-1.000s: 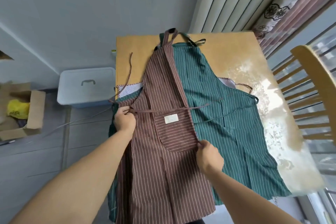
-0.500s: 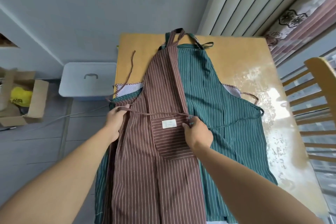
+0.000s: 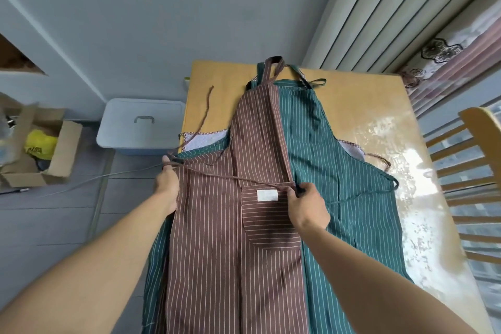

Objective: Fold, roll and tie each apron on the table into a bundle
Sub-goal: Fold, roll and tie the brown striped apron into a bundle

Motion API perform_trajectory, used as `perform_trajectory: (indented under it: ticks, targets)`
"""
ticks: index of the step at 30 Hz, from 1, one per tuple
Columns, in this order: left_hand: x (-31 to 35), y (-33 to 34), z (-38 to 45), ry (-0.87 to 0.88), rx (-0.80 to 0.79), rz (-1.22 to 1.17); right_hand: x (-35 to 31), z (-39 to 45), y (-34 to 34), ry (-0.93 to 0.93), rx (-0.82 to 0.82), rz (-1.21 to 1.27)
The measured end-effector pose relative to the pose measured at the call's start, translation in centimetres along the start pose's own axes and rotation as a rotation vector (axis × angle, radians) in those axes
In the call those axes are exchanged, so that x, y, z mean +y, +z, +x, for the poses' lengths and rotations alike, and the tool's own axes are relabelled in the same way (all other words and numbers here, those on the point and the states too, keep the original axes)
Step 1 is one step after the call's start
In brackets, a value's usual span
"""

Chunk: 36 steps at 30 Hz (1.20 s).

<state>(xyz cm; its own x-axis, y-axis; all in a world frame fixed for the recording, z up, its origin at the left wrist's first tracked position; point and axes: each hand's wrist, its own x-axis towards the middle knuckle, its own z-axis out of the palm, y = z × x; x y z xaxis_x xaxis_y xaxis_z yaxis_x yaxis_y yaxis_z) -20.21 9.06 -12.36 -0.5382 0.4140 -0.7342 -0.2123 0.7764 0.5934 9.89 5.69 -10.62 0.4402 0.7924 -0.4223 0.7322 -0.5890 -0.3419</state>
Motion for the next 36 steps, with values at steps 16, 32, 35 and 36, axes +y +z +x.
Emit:
perform_trajectory:
  ticks: [16,32,35,36]
  targets:
    - [3.8,-2.8,1.2,0.593,0.487,0.229,-4.8,4.6,-0.5,-0.323,0.091,-0.287]
    - [3.6,6.6,1.1,0.566,-0.399,1.028,-4.6,8.0,-2.1,-0.086,-0.058,-0.171]
    - [3.8,7.2,1.9,0.525,-0.451,1.057,-6.4,10.6,-1.9,-0.115,-0.037,-0.047]
    - [3.9,7.3,2.3,0.513,-0.461,1.042,-7.1,11.5,-1.9,-0.124,-0.033,-0.005]
